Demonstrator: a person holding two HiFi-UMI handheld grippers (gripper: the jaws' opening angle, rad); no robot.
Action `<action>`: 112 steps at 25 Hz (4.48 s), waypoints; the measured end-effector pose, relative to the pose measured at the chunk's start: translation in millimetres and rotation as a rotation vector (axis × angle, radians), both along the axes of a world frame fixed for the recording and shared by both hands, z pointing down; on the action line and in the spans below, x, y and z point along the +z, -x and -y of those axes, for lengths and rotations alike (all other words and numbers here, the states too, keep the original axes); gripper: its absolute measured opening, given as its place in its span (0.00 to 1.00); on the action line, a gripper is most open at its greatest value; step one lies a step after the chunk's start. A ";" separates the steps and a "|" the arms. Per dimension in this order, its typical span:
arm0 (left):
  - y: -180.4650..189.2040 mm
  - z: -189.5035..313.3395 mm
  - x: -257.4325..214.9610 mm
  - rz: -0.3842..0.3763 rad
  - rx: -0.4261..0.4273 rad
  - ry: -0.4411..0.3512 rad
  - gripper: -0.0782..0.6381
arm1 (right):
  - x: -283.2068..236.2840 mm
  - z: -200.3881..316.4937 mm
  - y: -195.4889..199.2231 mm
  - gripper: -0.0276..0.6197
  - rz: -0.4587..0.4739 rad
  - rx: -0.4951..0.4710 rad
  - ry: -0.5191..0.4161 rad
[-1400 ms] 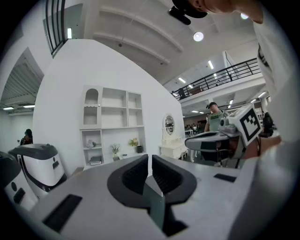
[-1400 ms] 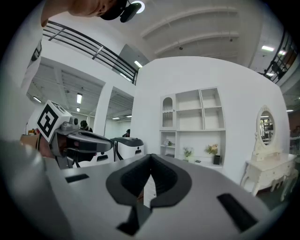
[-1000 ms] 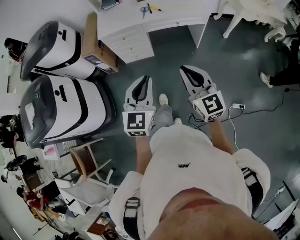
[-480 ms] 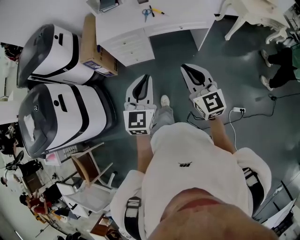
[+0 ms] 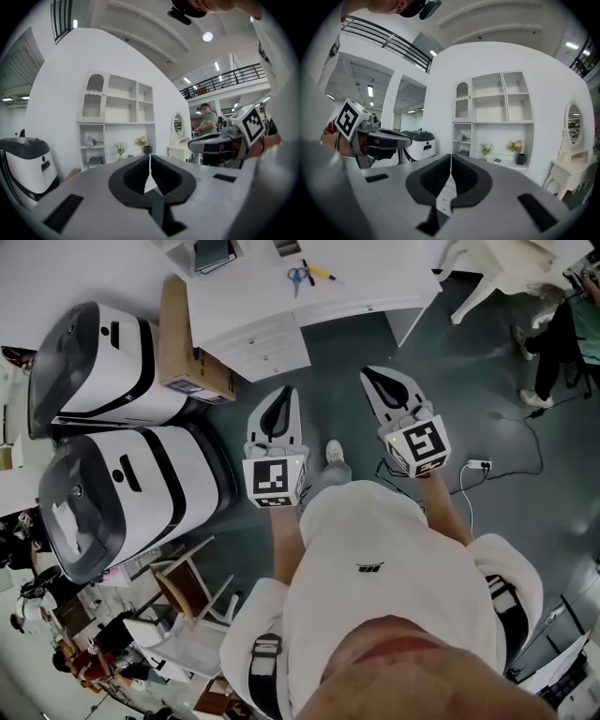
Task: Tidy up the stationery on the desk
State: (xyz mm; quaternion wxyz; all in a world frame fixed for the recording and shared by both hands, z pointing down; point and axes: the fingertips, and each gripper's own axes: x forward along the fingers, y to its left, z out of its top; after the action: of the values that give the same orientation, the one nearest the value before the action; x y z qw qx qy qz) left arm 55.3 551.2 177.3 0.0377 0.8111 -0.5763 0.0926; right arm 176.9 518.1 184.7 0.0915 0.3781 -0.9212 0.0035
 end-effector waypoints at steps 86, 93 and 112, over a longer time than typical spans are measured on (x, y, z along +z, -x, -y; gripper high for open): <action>68.4 541.0 203.4 -0.032 0.008 0.303 0.11 | 234.6 541.0 106.5 0.04 -0.223 -0.171 0.379; 59.6 557.9 234.9 -0.051 0.069 0.344 0.11 | 268.7 549.7 113.1 0.04 -0.326 -0.181 0.410; 45.1 582.0 294.6 -0.080 0.223 0.433 0.11 | 342.2 572.7 123.0 0.05 -0.454 -0.157 0.500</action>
State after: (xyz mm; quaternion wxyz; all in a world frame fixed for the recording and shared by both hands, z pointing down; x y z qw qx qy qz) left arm 10.1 -30.8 471.9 0.2231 0.8457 -0.4479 0.1852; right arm 53.9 -54.6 526.9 0.3838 0.2631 -0.8744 0.1378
